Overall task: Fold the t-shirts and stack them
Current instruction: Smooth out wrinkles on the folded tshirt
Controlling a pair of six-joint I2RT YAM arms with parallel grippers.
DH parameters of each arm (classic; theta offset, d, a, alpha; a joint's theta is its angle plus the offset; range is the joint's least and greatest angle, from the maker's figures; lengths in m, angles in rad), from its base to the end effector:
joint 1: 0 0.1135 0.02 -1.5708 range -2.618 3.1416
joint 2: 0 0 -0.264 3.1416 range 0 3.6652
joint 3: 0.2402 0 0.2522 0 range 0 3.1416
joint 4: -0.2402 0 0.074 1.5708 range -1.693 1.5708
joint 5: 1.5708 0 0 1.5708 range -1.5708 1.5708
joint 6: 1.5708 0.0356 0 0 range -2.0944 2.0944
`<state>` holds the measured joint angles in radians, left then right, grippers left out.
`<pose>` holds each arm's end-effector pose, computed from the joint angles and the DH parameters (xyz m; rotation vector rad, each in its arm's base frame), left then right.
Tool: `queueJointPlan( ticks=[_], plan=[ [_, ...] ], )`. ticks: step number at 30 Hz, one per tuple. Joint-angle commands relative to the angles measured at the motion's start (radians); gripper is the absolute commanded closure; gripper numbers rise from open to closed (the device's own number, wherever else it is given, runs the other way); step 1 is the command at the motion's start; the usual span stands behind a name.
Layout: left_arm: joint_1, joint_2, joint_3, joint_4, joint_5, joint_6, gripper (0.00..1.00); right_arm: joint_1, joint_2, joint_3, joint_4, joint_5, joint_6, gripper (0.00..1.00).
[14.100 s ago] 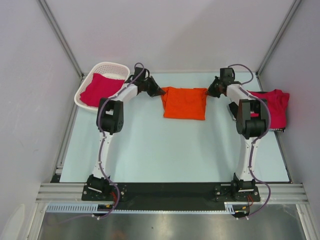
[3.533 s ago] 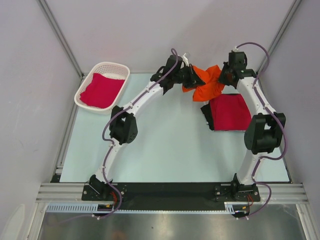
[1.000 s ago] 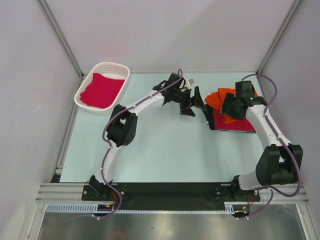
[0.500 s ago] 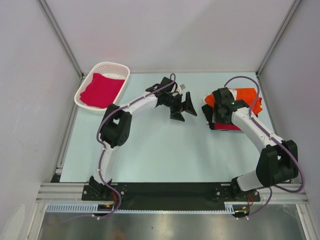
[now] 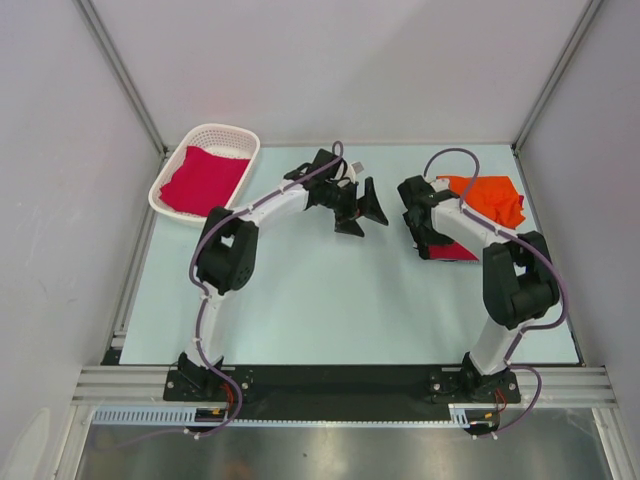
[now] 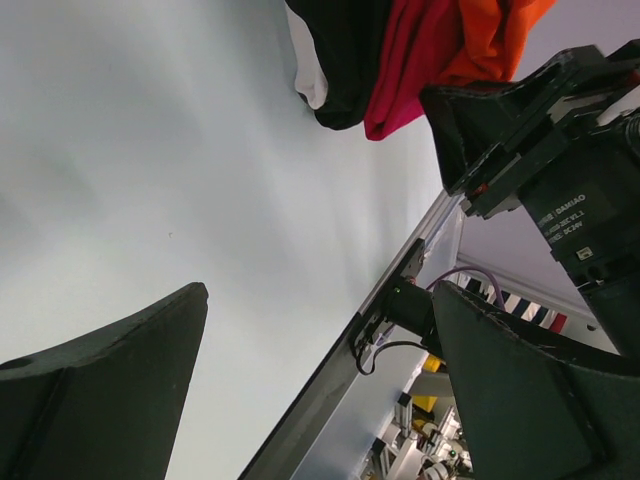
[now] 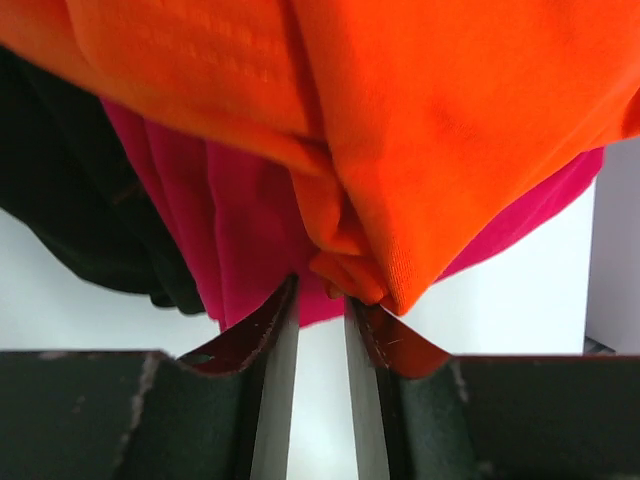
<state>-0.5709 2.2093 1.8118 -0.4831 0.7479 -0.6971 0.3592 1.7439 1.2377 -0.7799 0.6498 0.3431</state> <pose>0.3993 -0.2853 0.2088 0.2074 2.6860 -1.4115 0.3236 0.0985 0.2090 0.1036 2.5751 -0.6873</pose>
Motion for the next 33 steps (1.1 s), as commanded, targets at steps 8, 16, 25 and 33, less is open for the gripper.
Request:
queueJointPlan(
  ticks=[8, 16, 25, 33],
  plan=[
    [0.019, -0.053, 0.02, 0.012, 0.033, 0.027, 0.0, 0.011, 0.019, 0.059, -0.005, 0.146, 0.01, 0.68],
    [0.019, -0.056, 0.004, 0.014, 0.034, 0.031, 0.0, 0.018, 0.045, 0.065, -0.021, 0.209, 0.005, 0.68],
    [0.019, -0.057, 0.0, 0.011, 0.038, 0.034, 0.0, 0.043, 0.042, 0.075, -0.012, 0.188, -0.026, 1.0],
    [0.02, -0.053, 0.0, 0.005, 0.039, 0.034, 0.0, 0.107, -0.003, 0.132, -0.097, 0.146, 0.02, 1.0]
  ],
)
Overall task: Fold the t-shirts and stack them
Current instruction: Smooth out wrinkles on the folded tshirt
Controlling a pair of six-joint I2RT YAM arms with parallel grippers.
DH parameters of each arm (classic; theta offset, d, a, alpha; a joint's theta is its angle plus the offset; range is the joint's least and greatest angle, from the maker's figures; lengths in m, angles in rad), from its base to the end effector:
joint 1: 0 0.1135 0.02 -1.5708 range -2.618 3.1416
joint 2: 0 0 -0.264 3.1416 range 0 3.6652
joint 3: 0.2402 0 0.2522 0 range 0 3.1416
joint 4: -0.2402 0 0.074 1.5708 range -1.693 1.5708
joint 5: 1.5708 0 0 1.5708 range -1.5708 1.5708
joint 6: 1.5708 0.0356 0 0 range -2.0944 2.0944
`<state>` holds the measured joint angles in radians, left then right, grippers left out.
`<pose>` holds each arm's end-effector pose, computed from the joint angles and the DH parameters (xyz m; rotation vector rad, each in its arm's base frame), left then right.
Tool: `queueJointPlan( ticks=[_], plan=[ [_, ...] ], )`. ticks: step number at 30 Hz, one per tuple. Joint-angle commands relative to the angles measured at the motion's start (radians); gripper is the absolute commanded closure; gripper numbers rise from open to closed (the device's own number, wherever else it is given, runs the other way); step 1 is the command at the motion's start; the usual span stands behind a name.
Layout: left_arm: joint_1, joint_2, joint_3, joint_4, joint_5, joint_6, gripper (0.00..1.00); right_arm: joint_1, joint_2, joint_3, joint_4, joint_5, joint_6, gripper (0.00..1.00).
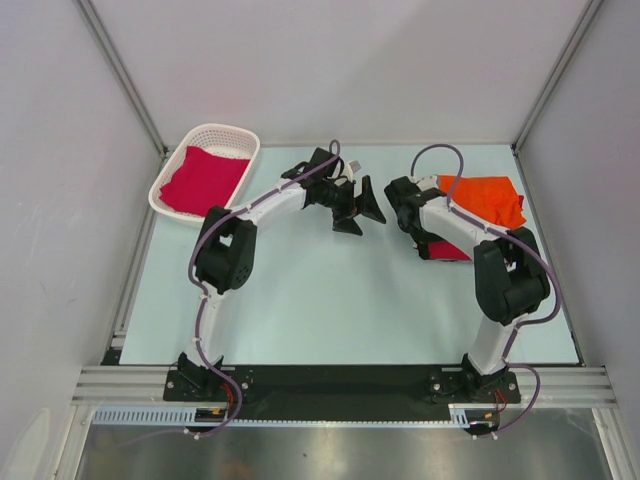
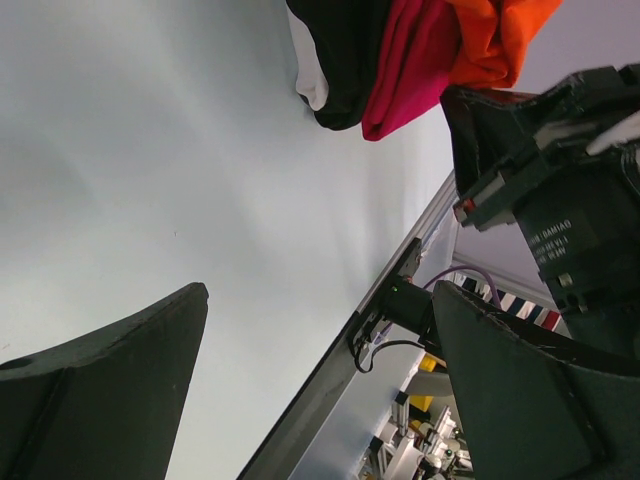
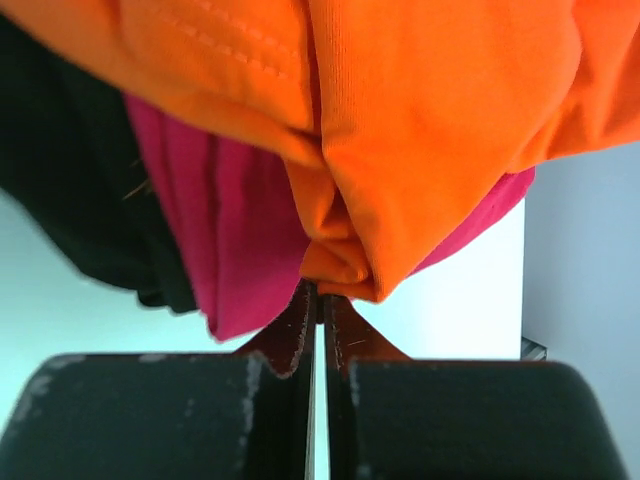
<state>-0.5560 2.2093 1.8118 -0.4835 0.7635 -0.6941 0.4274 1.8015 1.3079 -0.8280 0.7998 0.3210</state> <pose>0.4031 -0.2795 0.2091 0.1993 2.6810 -1.4256 0.3281 0.1214 0.2115 -0.0008 2.4948 -0.8661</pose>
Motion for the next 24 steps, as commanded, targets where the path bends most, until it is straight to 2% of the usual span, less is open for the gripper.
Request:
queueJointPlan(
  ticks=[1, 10, 13, 15, 17, 18, 20, 21, 22, 24],
  plan=[
    [0.004, -0.051, 0.001, 0.006, 0.023, 0.033, 0.0, 0.046, -0.062, 0.065, -0.056, -0.007, 0.049, 1.0],
    [0.005, -0.048, 0.001, -0.004, 0.026, 0.044, 0.0, 0.119, -0.039, 0.015, -0.125, -0.051, 0.145, 1.0],
    [0.005, -0.048, 0.001, -0.006, 0.025, 0.044, 0.0, 0.119, 0.022, 0.016, -0.155, -0.071, 0.176, 1.0],
    [0.005, -0.049, 0.001, -0.009, 0.028, 0.047, 0.0, 0.122, 0.054, 0.03, -0.216, -0.071, 0.207, 0.93],
    [0.007, -0.051, 0.001, -0.013, 0.031, 0.053, 0.01, 0.132, 0.049, 0.034, -0.233, -0.077, 0.208, 0.8],
    [0.008, -0.054, 0.0, -0.015, 0.031, 0.053, 0.0, 0.145, 0.032, 0.037, -0.232, -0.083, 0.199, 0.49],
    [0.01, -0.057, 0.003, -0.021, 0.03, 0.062, 0.0, 0.154, -0.046, 0.065, -0.221, -0.086, 0.181, 0.11],
    [0.01, -0.06, 0.001, -0.024, 0.03, 0.064, 0.0, 0.157, -0.075, 0.08, -0.215, -0.085, 0.168, 0.03],
    [0.01, -0.059, 0.001, -0.024, 0.03, 0.068, 0.0, 0.157, -0.138, 0.097, -0.195, -0.088, 0.156, 0.0],
    [0.01, -0.059, 0.001, -0.027, 0.03, 0.068, 0.0, 0.146, -0.189, 0.157, -0.165, -0.1, 0.104, 0.0]
  ],
)
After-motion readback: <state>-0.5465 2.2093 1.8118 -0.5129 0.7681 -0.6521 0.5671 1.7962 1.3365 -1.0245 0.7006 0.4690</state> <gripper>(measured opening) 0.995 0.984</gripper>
